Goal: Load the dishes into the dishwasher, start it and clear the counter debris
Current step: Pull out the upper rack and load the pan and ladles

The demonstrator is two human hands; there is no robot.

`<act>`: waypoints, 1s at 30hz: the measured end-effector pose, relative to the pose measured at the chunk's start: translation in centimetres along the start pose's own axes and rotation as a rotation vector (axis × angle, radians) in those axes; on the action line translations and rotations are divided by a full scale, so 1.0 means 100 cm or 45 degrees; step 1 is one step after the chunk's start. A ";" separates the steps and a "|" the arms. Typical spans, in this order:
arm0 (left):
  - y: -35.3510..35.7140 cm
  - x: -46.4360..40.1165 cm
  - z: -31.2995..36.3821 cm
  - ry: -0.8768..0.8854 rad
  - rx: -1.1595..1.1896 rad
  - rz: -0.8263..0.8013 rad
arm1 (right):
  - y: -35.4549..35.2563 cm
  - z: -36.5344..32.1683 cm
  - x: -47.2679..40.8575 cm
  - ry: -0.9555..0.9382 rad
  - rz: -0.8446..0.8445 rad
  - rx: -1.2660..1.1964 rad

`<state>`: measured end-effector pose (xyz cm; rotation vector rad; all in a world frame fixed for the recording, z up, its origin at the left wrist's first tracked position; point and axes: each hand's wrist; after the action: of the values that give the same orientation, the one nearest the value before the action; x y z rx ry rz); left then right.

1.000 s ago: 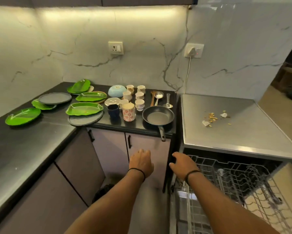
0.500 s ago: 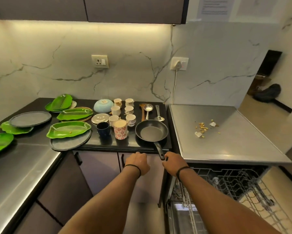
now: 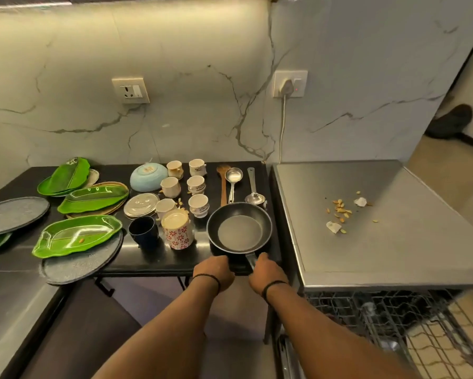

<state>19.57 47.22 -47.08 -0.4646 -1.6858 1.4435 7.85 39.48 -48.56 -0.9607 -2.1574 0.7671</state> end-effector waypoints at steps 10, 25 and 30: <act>-0.052 -0.041 -0.010 -0.121 -0.085 0.428 | -0.014 0.008 -0.005 0.069 0.074 -0.102; -0.077 0.009 0.115 1.267 0.105 0.897 | -0.102 0.130 0.165 0.398 0.454 -0.644; -0.044 0.037 0.176 1.415 0.252 0.596 | -0.113 0.173 0.231 0.596 0.615 -0.707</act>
<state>4.72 37.85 -41.20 -1.3080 -0.5511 1.2372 -21.77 47.20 -43.85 -1.7869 -1.7538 0.0958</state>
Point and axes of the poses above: each hand's wrist, its own x-axis away from the middle knuckle, its own y-axis out of the palm, z = x × y, and after that the axes turned 10 degrees about -x, right-handed
